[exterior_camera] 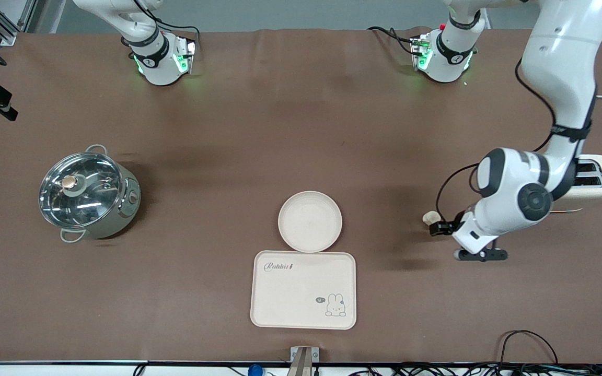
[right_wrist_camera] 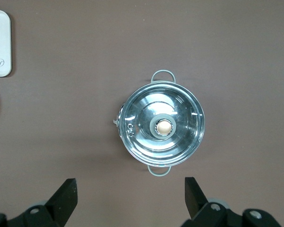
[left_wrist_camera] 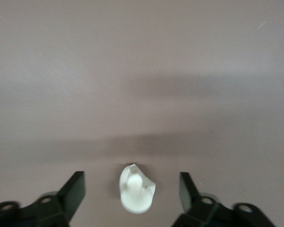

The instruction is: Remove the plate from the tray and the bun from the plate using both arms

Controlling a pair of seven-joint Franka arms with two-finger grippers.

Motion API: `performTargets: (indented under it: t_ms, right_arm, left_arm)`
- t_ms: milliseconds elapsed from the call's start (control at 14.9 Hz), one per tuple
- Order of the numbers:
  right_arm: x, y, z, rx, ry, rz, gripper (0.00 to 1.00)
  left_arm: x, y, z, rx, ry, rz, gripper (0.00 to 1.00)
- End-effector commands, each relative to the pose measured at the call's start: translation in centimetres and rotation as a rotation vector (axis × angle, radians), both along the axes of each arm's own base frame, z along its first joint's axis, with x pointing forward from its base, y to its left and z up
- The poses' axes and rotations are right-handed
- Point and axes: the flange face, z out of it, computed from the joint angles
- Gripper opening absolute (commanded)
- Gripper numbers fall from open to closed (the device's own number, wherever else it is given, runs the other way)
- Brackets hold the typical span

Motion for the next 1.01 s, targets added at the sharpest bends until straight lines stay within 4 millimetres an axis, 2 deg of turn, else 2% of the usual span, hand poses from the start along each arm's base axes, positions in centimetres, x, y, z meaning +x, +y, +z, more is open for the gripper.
performTargets:
  t_ms: [0, 67, 202, 336, 471, 739, 807, 941]
  right_arm:
    - [-0.1, 0.2, -0.1, -0.009, -0.007, -0.008, 1.00]
    - [-0.1, 0.2, -0.1, -0.009, -0.007, -0.008, 1.00]
    - [-0.1, 0.3, -0.1, -0.009, -0.004, -0.008, 1.00]
    - [-0.2, 0.4, -0.2, -0.007, 0.000, -0.006, 1.00]
    - [-0.2, 0.3, -0.3, -0.006, 0.004, -0.008, 1.00]
    - [-0.1, 0.3, -0.3, -0.007, -0.003, -0.008, 1.00]
    - [-0.1, 0.3, -0.2, -0.007, -0.004, -0.008, 1.00]
    - [-0.1, 0.3, -0.3, -0.006, -0.003, -0.008, 1.00]
  left_arm:
    - [-1.2, 0.2, 11.7, 0.056, -0.002, -0.022, 1.00]
    - [-2.3, 0.2, 14.9, 0.067, -0.013, -0.020, 1.00]
    - [-4.2, 0.8, 20.1, 0.081, -0.058, -0.014, 1.00]
    - [-6.8, 1.2, 24.6, 0.100, -0.056, 0.001, 1.00]
    - [-8.2, 2.1, 27.0, 0.110, -0.067, 0.009, 1.00]
    - [-10.2, 6.9, 30.1, 0.107, -0.066, -0.012, 1.00]
    - [-11.0, 6.7, 31.3, 0.113, -0.080, -0.025, 1.00]
    - [-11.2, 8.4, 31.4, 0.092, -0.051, 0.009, 1.00]
